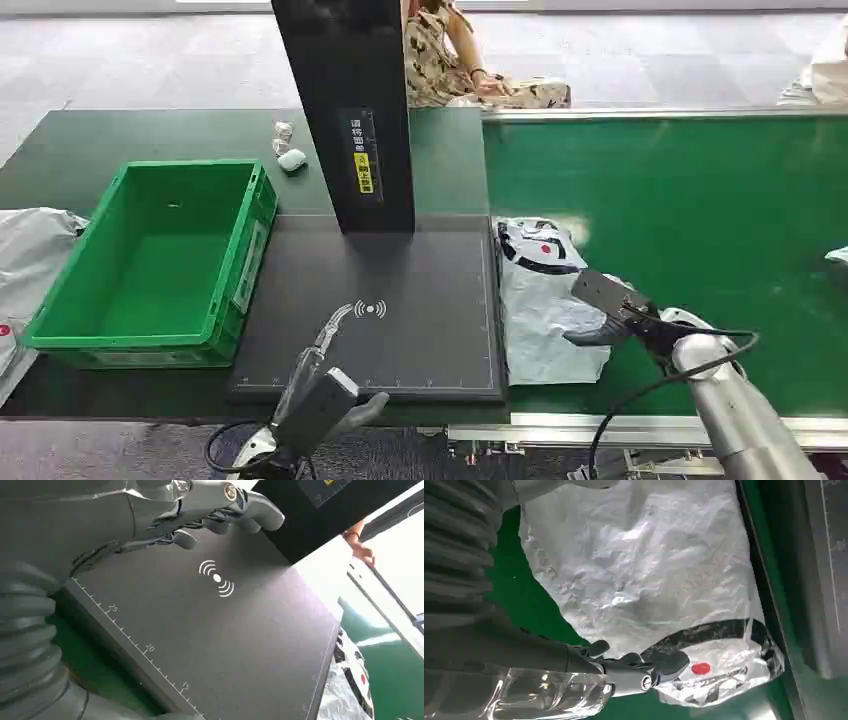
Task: Moved the parcel from conveyor to table for the left to box.
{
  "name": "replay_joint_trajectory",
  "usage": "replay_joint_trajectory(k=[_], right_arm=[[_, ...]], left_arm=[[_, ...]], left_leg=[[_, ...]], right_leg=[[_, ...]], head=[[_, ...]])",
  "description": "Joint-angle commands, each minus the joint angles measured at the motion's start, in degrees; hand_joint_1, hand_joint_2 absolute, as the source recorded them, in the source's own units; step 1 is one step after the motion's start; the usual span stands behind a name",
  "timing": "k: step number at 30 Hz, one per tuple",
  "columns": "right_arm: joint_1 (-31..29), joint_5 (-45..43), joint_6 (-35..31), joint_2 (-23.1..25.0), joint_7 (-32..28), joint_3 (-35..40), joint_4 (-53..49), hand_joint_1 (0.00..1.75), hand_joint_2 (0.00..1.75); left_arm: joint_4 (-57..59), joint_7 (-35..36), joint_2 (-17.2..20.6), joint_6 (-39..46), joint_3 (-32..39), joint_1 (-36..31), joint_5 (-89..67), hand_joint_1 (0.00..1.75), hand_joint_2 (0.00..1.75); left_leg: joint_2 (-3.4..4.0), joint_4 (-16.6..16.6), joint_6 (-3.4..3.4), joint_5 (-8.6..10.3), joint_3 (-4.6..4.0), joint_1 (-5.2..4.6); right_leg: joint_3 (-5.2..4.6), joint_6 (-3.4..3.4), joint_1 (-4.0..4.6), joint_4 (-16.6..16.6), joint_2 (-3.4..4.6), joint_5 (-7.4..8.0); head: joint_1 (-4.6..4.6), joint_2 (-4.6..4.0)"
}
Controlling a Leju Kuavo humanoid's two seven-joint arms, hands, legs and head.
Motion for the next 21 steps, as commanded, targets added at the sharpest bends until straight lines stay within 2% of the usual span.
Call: replay_joint_trajectory(k=[1,4,10,17,21], right_arm=[[-7.29,2.68,2.60,-3.15,4.67,14.15,6.84,0.00,1.75],[-9.66,5.30,4.95,-5.24,7.57,18.87,8.44,0.00,1.75],[-9.29,6.10,7.39,-11.01,11.11,25.54,5.25,0.00,1.75],[-9.53,6.81,7.67,-10.18,12.02,29.82,6.50,0.00,1.75],[-6.85,6.59,6.26,-8.73,11.67,30.43,8.03,0.00,1.75]], left_arm=[[4.95,0.09,1.50,-0.24,0.71,-2.54,0.82,0.00,1.75],[5.55,0.29,1.44,-1.11,0.42,-3.35,1.16,0.00,1.75],[7.27,0.32,1.17,-2.37,-0.40,-5.01,1.74,0.00,1.75],[8.87,0.12,1.58,-2.39,-0.81,-5.95,2.65,0.00,1.75],[9.83,-0.36,1.74,-2.12,-1.22,-6.22,3.30,0.00,1.75]], left_leg=[[0.12,-0.15,-0.04,-0.04,0.28,0.04],[0.18,-0.09,-0.03,-0.03,0.20,0.01],[0.01,-0.08,-0.03,0.00,0.17,0.00],[0.05,-0.13,-0.04,-0.02,0.26,0.01],[-0.04,-0.11,-0.03,-0.01,0.23,0.04]], right_leg=[[0.25,-0.02,0.04,-0.17,0.15,0.01],[0.15,-0.02,0.01,-0.10,0.21,0.04],[0.16,-0.01,0.00,-0.11,0.03,0.02],[0.25,-0.02,0.01,-0.17,0.06,0.03],[0.24,-0.03,0.04,-0.17,-0.02,0.01]], head=[[0.00,0.00],[-0.02,0.00],[-0.02,0.00],[0.00,0.00],[0.00,0.00]])
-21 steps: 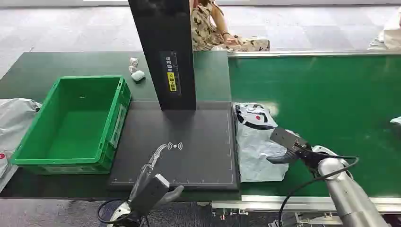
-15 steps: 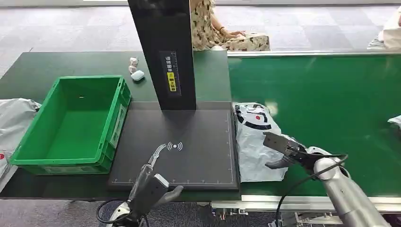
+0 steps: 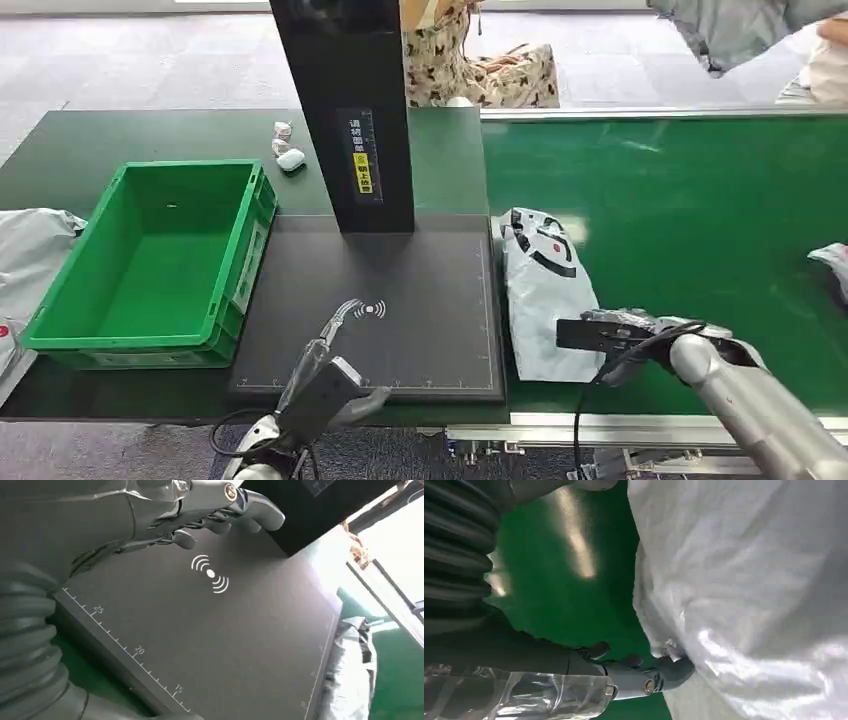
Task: Moved the parcel from conveyor to table for the left to box.
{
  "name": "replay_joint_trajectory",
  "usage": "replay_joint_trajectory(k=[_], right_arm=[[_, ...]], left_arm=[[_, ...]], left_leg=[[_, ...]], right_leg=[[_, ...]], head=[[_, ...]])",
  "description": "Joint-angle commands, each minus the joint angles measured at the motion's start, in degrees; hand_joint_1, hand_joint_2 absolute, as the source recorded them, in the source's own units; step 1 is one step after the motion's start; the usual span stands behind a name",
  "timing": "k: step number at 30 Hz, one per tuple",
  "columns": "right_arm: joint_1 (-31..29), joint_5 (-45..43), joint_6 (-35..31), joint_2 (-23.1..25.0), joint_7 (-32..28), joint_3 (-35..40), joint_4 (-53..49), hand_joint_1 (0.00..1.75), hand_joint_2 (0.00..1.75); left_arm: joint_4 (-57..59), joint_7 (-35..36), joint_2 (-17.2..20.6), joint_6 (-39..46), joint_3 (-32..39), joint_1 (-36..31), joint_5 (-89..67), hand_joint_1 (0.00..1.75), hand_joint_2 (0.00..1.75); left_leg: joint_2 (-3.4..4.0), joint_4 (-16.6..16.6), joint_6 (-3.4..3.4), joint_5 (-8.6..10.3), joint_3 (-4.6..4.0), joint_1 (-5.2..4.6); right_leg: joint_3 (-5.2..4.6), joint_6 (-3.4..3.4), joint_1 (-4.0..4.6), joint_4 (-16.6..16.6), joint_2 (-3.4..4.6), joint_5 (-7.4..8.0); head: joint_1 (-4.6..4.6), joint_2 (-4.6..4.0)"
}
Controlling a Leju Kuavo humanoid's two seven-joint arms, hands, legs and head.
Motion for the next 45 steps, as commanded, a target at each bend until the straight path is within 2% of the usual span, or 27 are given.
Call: replay_joint_trajectory(k=[1,3,8,11,15,20,21,22,26,34,42,44,45], right_arm=[[0.69,-0.05,-1.53,1.06,-0.36,8.42,4.78,0.00,1.75],[1.89,0.51,-3.27,2.03,-1.00,8.51,5.42,0.00,1.75],[7.78,5.64,-16.90,6.87,-1.30,4.10,4.40,0.00,1.75],[10.75,6.04,-21.18,7.72,-1.34,0.61,1.48,0.00,1.75],[13.34,7.02,-23.15,8.67,-1.53,-2.39,-0.66,0.00,1.75],[17.64,9.37,-29.70,12.96,-3.79,-5.74,-0.49,0.00,1.75],[17.85,9.49,-29.97,13.13,-3.81,-5.66,-0.46,0.09,1.75],[18.62,9.51,-31.05,14.10,-4.46,-6.01,-0.10,1.75,1.75],[22.57,10.84,-35.04,18.43,-4.71,-7.21,-0.75,1.75,1.75],[29.00,11.71,-36.21,20.24,-3.44,-9.49,-3.67,1.75,1.75],[27.89,13.18,-37.71,21.91,-3.54,-10.50,-3.39,1.75,1.75],[27.51,12.15,-43.45,23.53,-7.11,-13.61,-4.07,1.75,1.75],[27.21,12.23,-43.32,23.53,-7.07,-13.58,-4.20,1.75,1.75]], left_arm=[[6.92,-0.42,1.35,0.20,-1.32,-2.85,1.03,0.00,1.75],[7.36,-0.55,1.39,0.50,-1.50,-2.96,1.25,0.00,1.75],[6.50,-0.88,1.86,1.57,-1.60,-1.66,1.52,0.00,1.75],[6.04,-0.96,1.84,1.82,-1.67,-1.07,1.36,0.00,1.75],[5.94,-1.01,1.47,1.95,-1.76,-1.04,1.17,0.00,1.75],[5.85,-0.90,0.67,2.29,-1.72,-1.06,0.55,0.00,1.75],[5.83,-0.88,0.63,2.30,-1.74,-1.08,0.51,0.00,1.75],[5.70,-0.78,0.44,2.38,-1.67,-1.12,0.37,0.00,1.75],[4.69,0.11,-0.13,2.71,-1.26,-1.13,-0.74,0.00,1.75],[4.68,0.28,-0.39,2.18,-1.31,-1.15,-1.36,0.00,1.75],[3.10,0.56,-0.41,2.57,-0.82,-0.09,-1.76,0.00,1.75],[2.30,0.75,-0.41,3.07,-0.52,0.73,-2.03,0.00,1.75],[2.26,0.75,-0.37,3.08,-0.51,0.82,-2.03,0.00,1.75]], left_leg=[[-0.03,-0.21,-0.07,0.02,0.33,0.08],[-0.04,-0.15,-0.05,0.00,0.26,0.08],[0.01,-0.26,-0.06,0.01,0.40,0.13],[0.01,-0.15,-0.05,-0.01,0.24,0.11],[0.03,-0.19,-0.06,-0.01,0.26,0.10],[-0.02,-0.14,-0.05,-0.02,0.23,0.10],[-0.01,-0.28,-0.08,-0.02,0.41,0.16],[-0.02,-0.20,-0.06,-0.03,0.32,0.13],[0.04,-0.26,-0.09,-0.03,0.40,0.15],[-0.09,-0.18,-0.09,-0.04,0.36,0.16],[0.05,-0.15,-0.11,-0.08,0.37,0.16],[0.06,-0.16,-0.14,-0.10,0.39,0.17],[0.09,-0.14,-0.13,-0.09,0.32,0.16]], right_leg=[[0.35,-0.05,0.08,-0.24,0.00,0.02],[0.28,-0.03,0.07,-0.18,-0.02,0.00],[0.44,-0.05,0.14,-0.33,0.04,0.04],[0.27,-0.04,0.12,-0.18,0.03,0.01],[0.27,-0.05,0.10,-0.18,0.05,0.01],[0.25,-0.04,0.10,-0.15,-0.01,-0.02],[0.43,-0.07,0.16,-0.30,0.02,0.00],[0.34,-0.05,0.13,-0.21,0.00,-0.02],[0.39,-0.06,0.16,-0.26,0.08,-0.01],[0.34,-0.07,0.17,-0.17,-0.06,-0.09],[0.30,-0.07,0.17,-0.13,0.08,-0.10],[0.31,-0.07,0.18,-0.14,0.11,-0.10],[0.24,-0.07,0.17,-0.12,0.13,-0.09]], head=[[0.00,0.00],[0.00,0.00],[0.02,0.00],[0.02,0.00],[0.02,0.00],[0.02,0.00],[-0.02,0.00],[0.00,0.00],[0.00,0.00],[0.00,0.00],[0.00,0.00],[0.00,0.00],[0.00,0.00]])
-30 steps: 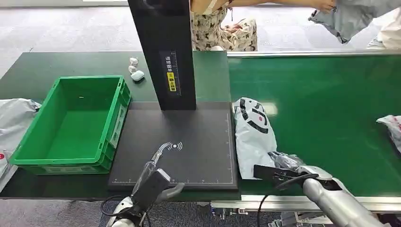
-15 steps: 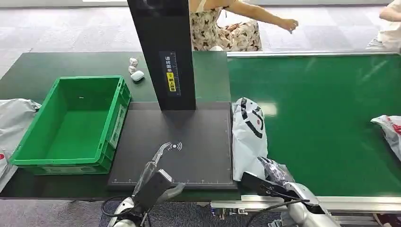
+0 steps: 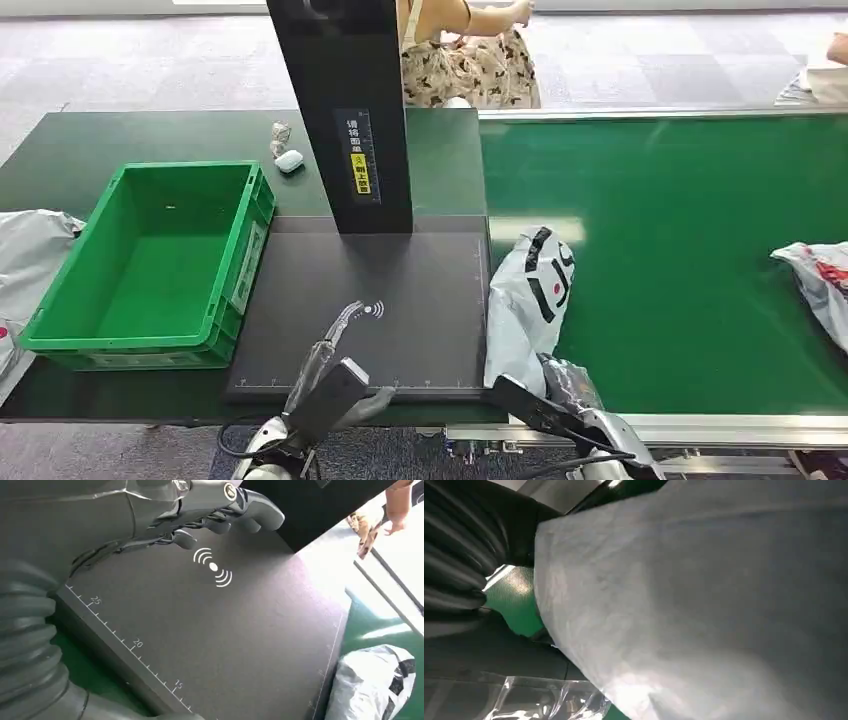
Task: Moved the parcel from conveyor to table for the left to box.
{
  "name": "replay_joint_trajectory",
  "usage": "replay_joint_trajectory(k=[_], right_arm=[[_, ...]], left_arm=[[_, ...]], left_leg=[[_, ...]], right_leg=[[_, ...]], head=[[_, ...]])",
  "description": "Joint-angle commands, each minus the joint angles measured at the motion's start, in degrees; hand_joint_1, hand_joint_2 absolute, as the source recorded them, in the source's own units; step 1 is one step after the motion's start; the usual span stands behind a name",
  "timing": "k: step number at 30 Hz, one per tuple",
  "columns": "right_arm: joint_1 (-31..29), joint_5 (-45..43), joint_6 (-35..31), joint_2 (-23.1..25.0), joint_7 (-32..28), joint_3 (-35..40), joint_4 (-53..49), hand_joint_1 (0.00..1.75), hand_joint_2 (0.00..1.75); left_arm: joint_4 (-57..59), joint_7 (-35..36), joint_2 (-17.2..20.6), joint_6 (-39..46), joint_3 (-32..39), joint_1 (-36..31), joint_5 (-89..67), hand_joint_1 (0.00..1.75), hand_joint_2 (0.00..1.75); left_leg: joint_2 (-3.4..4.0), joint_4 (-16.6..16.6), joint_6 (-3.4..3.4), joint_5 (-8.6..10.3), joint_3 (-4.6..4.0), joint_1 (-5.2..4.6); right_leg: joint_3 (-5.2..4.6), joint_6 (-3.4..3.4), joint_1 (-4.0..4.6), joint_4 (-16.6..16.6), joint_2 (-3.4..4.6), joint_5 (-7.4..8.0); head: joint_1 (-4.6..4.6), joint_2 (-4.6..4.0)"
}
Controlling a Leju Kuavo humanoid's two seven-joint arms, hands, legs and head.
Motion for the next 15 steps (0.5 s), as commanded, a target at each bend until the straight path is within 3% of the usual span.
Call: replay_joint_trajectory(k=[1,7,8,15], right_arm=[[2.81,-2.62,-9.10,5.95,-6.04,-6.43,-0.30,1.75,1.75],[6.05,-12.69,-19.29,8.80,-15.98,-13.06,-8.58,1.75,1.75],[7.15,-17.62,-22.03,10.18,-20.33,-15.16,-12.14,1.75,1.75],[4.87,-26.14,-25.01,12.84,-27.20,-17.11,-18.99,1.75,1.75]], left_arm=[[-0.61,0.86,0.61,1.07,0.12,1.36,-0.53,0.00,1.75],[-0.19,0.22,0.86,2.19,-0.37,1.97,-0.80,0.00,1.75],[-0.03,-0.05,0.96,2.64,-0.51,1.88,-0.81,0.00,1.75],[-0.44,-0.23,0.71,4.03,-0.32,1.73,-0.75,0.00,1.75]], left_leg=[[-0.02,-0.15,-0.05,-0.03,0.24,0.08],[0.08,-0.08,-0.06,-0.06,0.06,0.06],[-0.01,-0.05,-0.05,-0.03,-0.04,0.01],[0.07,-0.08,-0.04,-0.04,0.01,0.01]], right_leg=[[0.27,-0.04,0.08,-0.19,0.01,-0.02],[0.08,-0.04,0.06,-0.07,0.11,-0.03],[-0.02,-0.02,0.01,-0.02,0.01,-0.03],[0.04,0.01,0.01,-0.06,0.09,-0.02]], head=[[0.00,0.00],[0.00,0.00],[0.00,0.00],[0.02,0.00]])
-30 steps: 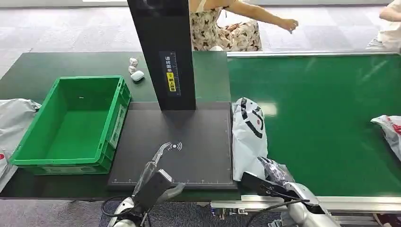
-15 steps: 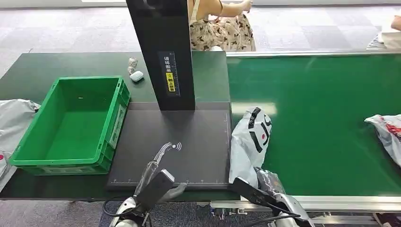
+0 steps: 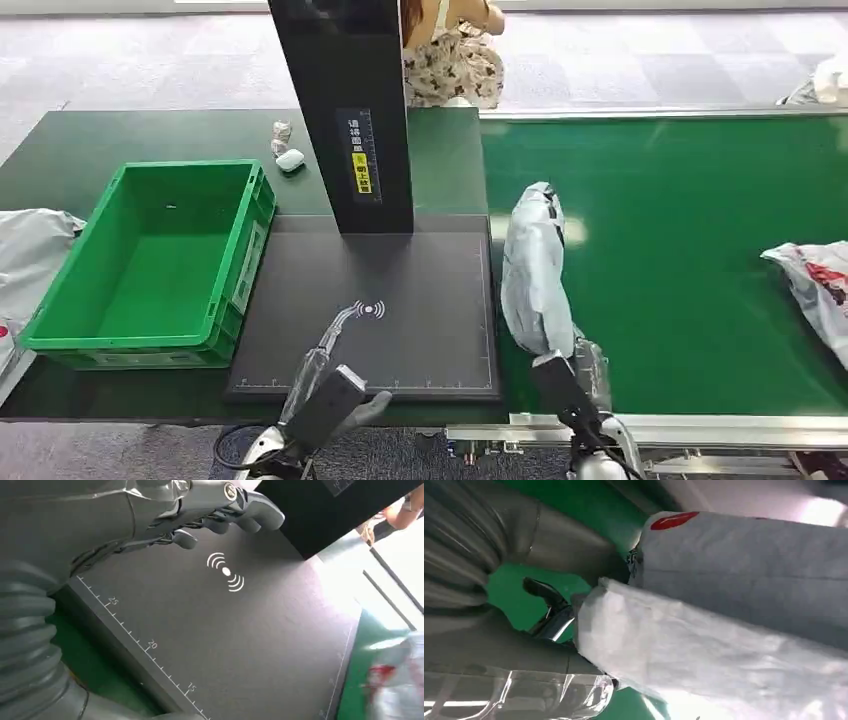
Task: Moved the parcel from conveyor to table for the left to box.
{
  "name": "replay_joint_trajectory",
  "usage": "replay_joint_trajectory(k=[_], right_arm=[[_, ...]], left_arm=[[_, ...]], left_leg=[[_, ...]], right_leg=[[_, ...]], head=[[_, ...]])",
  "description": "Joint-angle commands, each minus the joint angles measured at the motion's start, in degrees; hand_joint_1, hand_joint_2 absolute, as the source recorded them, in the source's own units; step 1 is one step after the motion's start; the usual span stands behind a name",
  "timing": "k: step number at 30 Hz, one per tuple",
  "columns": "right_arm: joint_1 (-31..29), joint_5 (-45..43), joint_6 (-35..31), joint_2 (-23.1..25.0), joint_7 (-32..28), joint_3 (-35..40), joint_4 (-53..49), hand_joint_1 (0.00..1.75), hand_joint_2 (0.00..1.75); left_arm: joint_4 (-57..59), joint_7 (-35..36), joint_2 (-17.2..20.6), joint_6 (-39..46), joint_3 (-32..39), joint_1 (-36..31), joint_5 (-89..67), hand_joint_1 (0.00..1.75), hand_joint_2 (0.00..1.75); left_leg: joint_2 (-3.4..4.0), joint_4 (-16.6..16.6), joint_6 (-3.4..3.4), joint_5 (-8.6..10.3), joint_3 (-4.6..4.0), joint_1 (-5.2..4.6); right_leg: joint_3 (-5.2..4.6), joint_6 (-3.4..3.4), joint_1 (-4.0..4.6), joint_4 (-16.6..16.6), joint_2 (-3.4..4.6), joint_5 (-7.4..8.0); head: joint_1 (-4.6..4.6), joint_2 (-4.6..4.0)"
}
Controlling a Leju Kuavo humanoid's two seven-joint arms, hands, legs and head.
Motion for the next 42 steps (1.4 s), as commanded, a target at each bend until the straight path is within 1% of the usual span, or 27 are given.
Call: replay_joint_trajectory(k=[1,7,9,10,12,13,15,16,18,19,21,22,23,24,26,27,28,29,31,33,35,36,38,39,40,41,42], right_arm=[[-1.45,-8.07,-2.91,5.94,-6.63,-6.45,-9.97,1.75,1.75],[0.02,-11.18,-2.38,5.88,-9.59,-6.74,-15.62,1.75,1.75],[-0.45,-12.20,1.81,4.68,-10.33,-4.40,-17.25,1.75,1.75],[-0.57,-12.18,1.85,4.91,-10.27,-4.27,-17.47,1.75,1.75],[-2.44,-11.55,7.15,3.66,-8.76,0.15,-16.90,1.75,1.75],[-2.82,-11.37,7.17,4.06,-8.60,0.61,-16.50,1.75,1.75],[-4.78,-10.90,13.94,2.55,-6.65,5.89,-14.62,1.75,1.75],[-5.11,-10.95,13.94,3.12,-6.66,6.53,-13.90,1.75,1.75],[-5.90,-11.30,17.82,2.81,-5.43,10.40,-12.34,1.75,1.75],[-6.04,-11.20,17.80,2.99,-5.43,10.81,-11.88,1.75,1.75],[-7.43,-12.36,22.55,2.77,-3.37,14.27,-10.14,1.75,1.75],[-8.16,-13.12,23.87,3.32,-2.72,15.70,-8.74,1.75,1.75],[-8.47,-13.15,24.05,3.54,-2.67,16.41,-8.09,1.75,1.75],[-9.04,-14.83,26.15,3.22,-1.11,17.73,-6.97,1.75,1.75],[-9.37,-16.33,27.14,2.62,-0.76,19.56,-5.15,1.75,1.75],[-9.52,-18.06,28.59,1.98,0.20,20.53,-4.22,1.75,1.75],[-9.52,-18.79,28.78,1.23,0.12,21.64,-3.02,1.75,1.75],[-9.45,-19.35,28.72,0.89,-0.20,21.97,-2.36,1.75,1.75],[-9.45,-20.83,29.13,0.11,0.28,23.05,-0.68,1.75,1.75],[-10.13,-21.40,29.18,0.06,0.73,23.74,0.52,1.75,1.75],[-11.70,-22.03,29.38,0.70,1.70,24.23,2.72,1.75,1.75],[-13.10,-22.09,29.61,0.93,3.32,25.13,4.37,1.75,1.75],[-13.92,-22.06,29.46,1.21,3.44,25.38,5.40,1.75,1.75],[-15.19,-20.95,29.20,1.11,5.89,26.58,6.77,1.75,1.75],[-15.45,-20.54,29.14,1.00,6.25,26.85,6.87,1.40,1.75],[-15.59,-20.54,29.14,0.96,6.24,26.77,6.88,1.17,1.75],[-16.04,-19.01,28.41,0.85,7.52,27.39,7.31,0.00,1.75]], left_arm=[[0.40,-0.01,0.63,1.13,-0.31,-0.33,0.05,0.00,1.75],[0.27,0.20,0.48,1.31,-0.45,-0.43,-0.39,0.00,1.75],[0.22,-0.20,0.61,1.68,-0.46,-0.41,-0.43,0.00,1.75],[0.25,-0.22,0.64,1.73,-0.43,-0.42,-0.42,0.00,1.75],[-0.43,-1.35,0.48,3.26,0.30,0.01,0.33,0.00,1.75],[-0.65,-1.35,0.60,3.33,0.31,0.05,0.32,0.00,1.75],[-2.01,-2.29,-0.20,7.52,2.19,0.85,1.16,0.00,1.75],[-2.55,-2.29,0.22,7.77,2.19,1.01,1.12,0.00,1.75],[-4.58,-3.80,-0.57,13.74,4.97,2.15,1.40,0.00,1.75],[-5.34,-3.72,-0.36,13.84,5.21,2.41,1.58,0.00,1.75],[-9.35,-7.68,-2.15,23.64,9.79,3.84,1.32,0.00,1.75],[-12.72,-8.52,-2.01,26.37,12.10,4.70,1.47,0.00,1.75],[-14.29,-8.19,-1.78,26.39,13.19,5.08,1.68,0.00,1.75],[-17.59,-12.08,-4.54,29.14,17.52,6.04,0.93,0.00,1.75],[-22.09,-16.36,-6.87,29.14,22.60,7.95,0.90,0.00,1.75],[-23.76,-20.87,-9.12,29.14,25.69,8.71,1.53,0.00,1.75],[-25.30,-24.10,-10.25,29.14,27.83,9.45,2.39,0.00,1.75],[-25.99,-25.03,-10.38,29.14,28.34,9.86,2.99,0.00,1.75],[-26.82,-28.96,-11.54,29.14,30.13,10.21,4.58,0.00,1.75],[-27.02,-30.21,-12.21,29.14,30.97,9.69,5.42,0.00,1.75],[-27.03,-29.59,-12.28,29.14,31.24,8.74,4.96,0.00,1.75],[-27.09,-28.83,-12.55,29.14,31.43,8.08,4.41,0.00,1.75],[-27.18,-28.10,-12.60,29.14,31.40,7.67,3.83,0.00,1.75],[-27.26,-27.02,-12.39,29.14,30.98,7.39,3.39,0.00,1.75],[-27.17,-26.78,-12.25,29.14,30.82,7.30,3.36,0.00,1.75],[-27.07,-26.59,-12.22,29.14,30.71,7.12,3.29,0.00,1.75],[-26.94,-25.64,-12.22,29.14,30.60,7.03,2.54,0.00,1.75]], left_leg=[[0.12,0.00,-0.02,-0.03,0.06,0.01],[0.01,-0.02,-0.01,-0.02,0.09,-0.01],[-0.01,-0.04,-0.03,-0.03,0.15,0.01],[0.01,-0.03,-0.01,-0.02,0.10,-0.01],[0.08,-0.04,-0.02,-0.04,0.14,0.00],[0.19,-0.01,-0.02,-0.05,0.12,0.00],[0.23,-0.07,-0.03,-0.06,0.20,0.03],[0.25,-0.11,-0.04,-0.06,0.28,0.05],[0.16,-0.03,-0.02,-0.02,0.10,0.01],[0.31,-0.05,-0.03,-0.06,0.20,0.06],[0.27,-0.03,-0.03,-0.05,0.12,0.06],[0.31,-0.11,-0.03,-0.07,0.25,0.09],[0.36,-0.04,-0.02,-0.08,0.17,0.09],[0.34,-0.02,-0.04,-0.07,0.10,0.12],[0.29,-0.04,-0.03,-0.06,0.13,0.11],[0.42,-0.06,-0.04,-0.11,0.24,0.15],[0.39,-0.08,-0.04,-0.11,0.28,0.18],[0.27,0.00,-0.02,-0.09,0.10,0.15],[0.36,-0.11,-0.01,-0.12,0.31,0.14],[0.22,-0.11,-0.01,-0.08,0.25,0.16],[0.12,-0.13,0.00,-0.05,0.26,0.10],[0.03,-0.03,-0.01,-0.02,0.07,0.10],[0.21,-0.13,-0.02,-0.03,0.26,0.09],[0.16,-0.10,-0.02,-0.03,0.20,0.11],[0.07,-0.06,-0.01,0.00,0.08,0.05],[0.11,-0.09,-0.02,0.00,0.14,0.08],[0.02,-0.06,-0.02,0.01,0.09,0.07]], right_leg=[[0.02,-0.01,0.01,-0.01,0.14,0.01],[0.08,-0.02,-0.02,-0.02,0.02,-0.03],[0.15,-0.02,0.00,-0.06,0.00,-0.04],[0.10,-0.01,-0.02,-0.04,0.02,-0.02],[0.11,-0.02,0.00,-0.06,0.09,-0.01],[0.06,-0.01,-0.01,-0.04,0.20,0.01],[0.15,-0.02,0.03,-0.10,0.25,0.03],[0.24,-0.03,0.05,-0.16,0.28,0.04],[0.07,-0.01,0.00,-0.03,0.17,0.03],[0.12,-0.03,0.05,-0.08,0.32,0.05],[0.07,-0.02,0.06,-0.05,0.27,0.04],[0.20,-0.03,0.08,-0.13,0.32,0.04],[0.11,-0.02,0.09,-0.08,0.37,0.06],[0.04,-0.03,0.11,-0.02,0.34,0.05],[0.08,-0.02,0.10,-0.04,0.30,0.03],[0.17,-0.03,0.14,-0.09,0.44,0.04],[0.22,-0.03,0.17,-0.14,0.41,0.05],[0.10,-0.02,0.14,-0.05,0.27,0.03],[0.27,0.00,0.14,-0.18,0.38,0.02],[0.27,-0.01,0.15,-0.18,0.22,0.02],[0.28,0.01,0.09,-0.18,0.13,-0.01],[0.12,0.00,0.10,-0.07,0.03,-0.01],[0.25,0.00,0.09,-0.19,0.22,0.05],[0.23,0.00,0.11,-0.16,0.16,0.03],[0.11,0.00,0.04,-0.06,0.07,0.01],[0.15,0.00,0.07,-0.11,0.12,0.04],[0.12,0.00,0.06,-0.07,0.01,0.01]], head=[[0.00,0.00],[0.00,0.00],[0.00,0.00],[0.00,0.00],[0.00,0.00],[0.00,0.00],[0.02,0.00],[0.00,0.00],[0.00,0.00],[0.02,0.00],[0.00,0.00],[0.00,0.00],[0.00,0.00],[0.00,0.00],[0.00,0.00],[0.00,0.00],[0.00,0.00],[0.00,0.00],[0.00,0.00],[0.00,0.00],[0.02,0.00],[0.02,0.00],[0.00,0.00],[0.02,0.00],[-0.02,0.00],[0.00,0.00],[0.00,0.00]])
